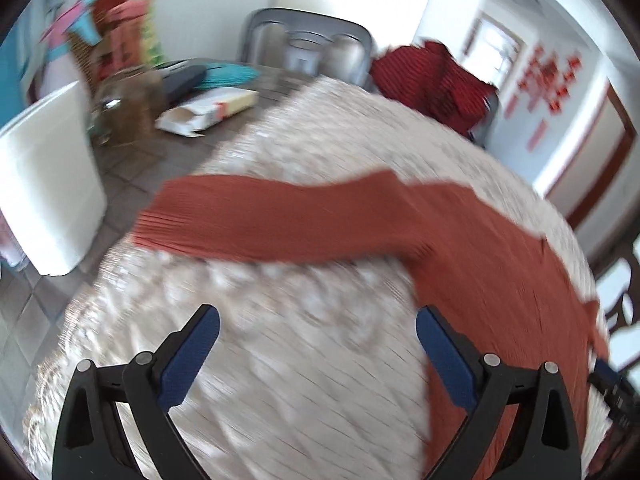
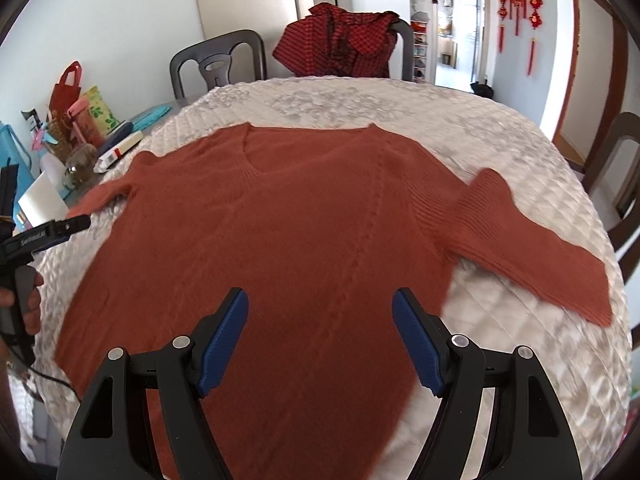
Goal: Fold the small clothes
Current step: 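Grasp the sleeve with the left tool and fold it across the sweater body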
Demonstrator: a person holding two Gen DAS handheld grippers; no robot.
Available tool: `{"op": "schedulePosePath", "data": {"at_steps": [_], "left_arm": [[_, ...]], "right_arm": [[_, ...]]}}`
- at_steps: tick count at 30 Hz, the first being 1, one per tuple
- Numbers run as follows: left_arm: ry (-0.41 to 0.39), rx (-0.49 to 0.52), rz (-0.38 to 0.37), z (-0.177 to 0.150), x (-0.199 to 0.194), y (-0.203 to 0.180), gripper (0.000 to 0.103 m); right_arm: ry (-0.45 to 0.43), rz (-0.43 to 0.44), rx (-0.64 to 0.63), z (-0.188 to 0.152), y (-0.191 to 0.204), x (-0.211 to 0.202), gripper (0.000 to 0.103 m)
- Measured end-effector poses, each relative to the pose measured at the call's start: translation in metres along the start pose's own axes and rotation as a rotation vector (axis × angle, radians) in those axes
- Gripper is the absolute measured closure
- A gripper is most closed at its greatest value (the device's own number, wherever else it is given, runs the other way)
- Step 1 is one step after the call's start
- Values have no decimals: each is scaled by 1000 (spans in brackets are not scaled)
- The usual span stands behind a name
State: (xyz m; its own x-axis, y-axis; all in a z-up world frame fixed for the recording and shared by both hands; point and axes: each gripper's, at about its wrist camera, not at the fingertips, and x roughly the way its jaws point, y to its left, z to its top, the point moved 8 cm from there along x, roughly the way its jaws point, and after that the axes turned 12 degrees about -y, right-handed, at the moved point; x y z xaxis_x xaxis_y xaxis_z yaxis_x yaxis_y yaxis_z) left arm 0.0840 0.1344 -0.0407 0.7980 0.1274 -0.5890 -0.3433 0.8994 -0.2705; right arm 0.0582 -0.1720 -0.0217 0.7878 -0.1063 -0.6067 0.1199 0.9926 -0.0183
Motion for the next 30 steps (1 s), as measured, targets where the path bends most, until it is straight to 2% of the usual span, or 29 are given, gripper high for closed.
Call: {"op": "schedulePosePath", "data": {"at_steps": [5,11,13,14,15,17,19,21,24,27,30], "left_arm": [[-21,-161,25,15,14,43,19],[-54,-214,60,29,26,62,28],[-68,-210,88,34,30,65,39],[-71,-208,104,35,33,67,50],[-73,-204,115,37,34,69,66],[-61,-201,120,39,39,71,86],[-67,-187,101,44,39,65,90],[-102,-154,59,56,33,51,91],[-153,-105,-64,78,19,13,91],[-180,-17,-206,93,5,-45,91],[-158,70,-353,90,1,-111,91]], "right_arm": [[5,30,-15,4,12,9,28],[24,49,-9,1,19,17,28],[26,49,-5,1,17,17,28],[27,48,-3,0,16,18,28],[28,47,0,0,16,18,28],[27,46,4,0,14,18,28],[26,46,9,1,14,17,28],[25,47,14,1,13,17,28],[22,50,24,1,11,17,28],[18,52,41,2,9,17,28],[12,53,60,2,7,15,28]]}}
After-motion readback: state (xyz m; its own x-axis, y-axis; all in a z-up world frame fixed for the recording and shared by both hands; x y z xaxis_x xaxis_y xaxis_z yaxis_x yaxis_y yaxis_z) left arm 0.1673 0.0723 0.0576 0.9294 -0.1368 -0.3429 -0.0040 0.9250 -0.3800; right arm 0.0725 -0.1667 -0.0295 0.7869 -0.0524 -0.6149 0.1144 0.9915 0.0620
